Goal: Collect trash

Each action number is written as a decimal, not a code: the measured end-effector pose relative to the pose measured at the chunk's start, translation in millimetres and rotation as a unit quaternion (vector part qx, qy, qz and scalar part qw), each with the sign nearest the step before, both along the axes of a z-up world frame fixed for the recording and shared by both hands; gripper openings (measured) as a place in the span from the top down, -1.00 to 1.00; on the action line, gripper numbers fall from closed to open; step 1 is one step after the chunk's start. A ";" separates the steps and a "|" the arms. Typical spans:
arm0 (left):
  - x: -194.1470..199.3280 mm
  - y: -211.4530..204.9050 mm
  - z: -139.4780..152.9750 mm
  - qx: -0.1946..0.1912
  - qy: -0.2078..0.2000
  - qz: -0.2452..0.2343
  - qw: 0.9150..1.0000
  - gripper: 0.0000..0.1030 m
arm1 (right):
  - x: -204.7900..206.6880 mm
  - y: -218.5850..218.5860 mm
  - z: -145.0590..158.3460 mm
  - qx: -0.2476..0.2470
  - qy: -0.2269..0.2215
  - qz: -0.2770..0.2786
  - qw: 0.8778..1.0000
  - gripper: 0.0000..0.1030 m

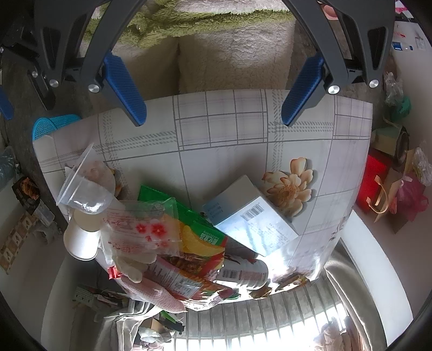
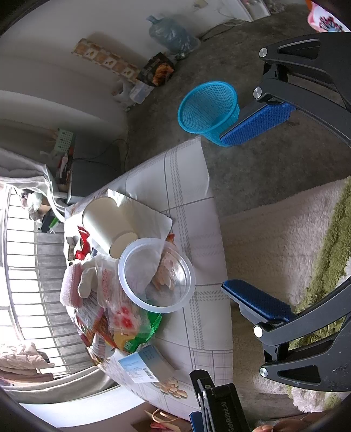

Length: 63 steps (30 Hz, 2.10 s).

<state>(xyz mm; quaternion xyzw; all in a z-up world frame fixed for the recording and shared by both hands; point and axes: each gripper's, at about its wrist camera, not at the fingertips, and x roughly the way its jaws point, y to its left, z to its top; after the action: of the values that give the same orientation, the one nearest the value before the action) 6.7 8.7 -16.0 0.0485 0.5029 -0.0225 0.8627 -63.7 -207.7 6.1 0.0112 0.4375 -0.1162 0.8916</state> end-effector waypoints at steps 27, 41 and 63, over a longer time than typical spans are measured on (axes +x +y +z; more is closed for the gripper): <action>4.6 8.1 0.7 -0.009 0.004 0.009 1.000 -0.90 | 2.3 8.3 1.9 0.000 -0.001 0.004 1.000 -0.85; 15.5 23.1 9.2 -0.041 -0.018 -0.011 0.999 -0.90 | 4.8 8.7 24.3 -0.008 -0.062 -0.012 0.998 -0.85; 6.0 11.9 60.6 -0.187 -0.170 -0.166 0.953 -0.90 | 16.9 -37.6 28.1 0.120 -0.097 0.004 0.988 -0.27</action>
<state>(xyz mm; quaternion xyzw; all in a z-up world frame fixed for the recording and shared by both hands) 12.7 20.6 44.6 -0.0281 0.3200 -0.2505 0.9133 -46.8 -245.3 34.2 0.1274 0.3595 -0.0573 0.9227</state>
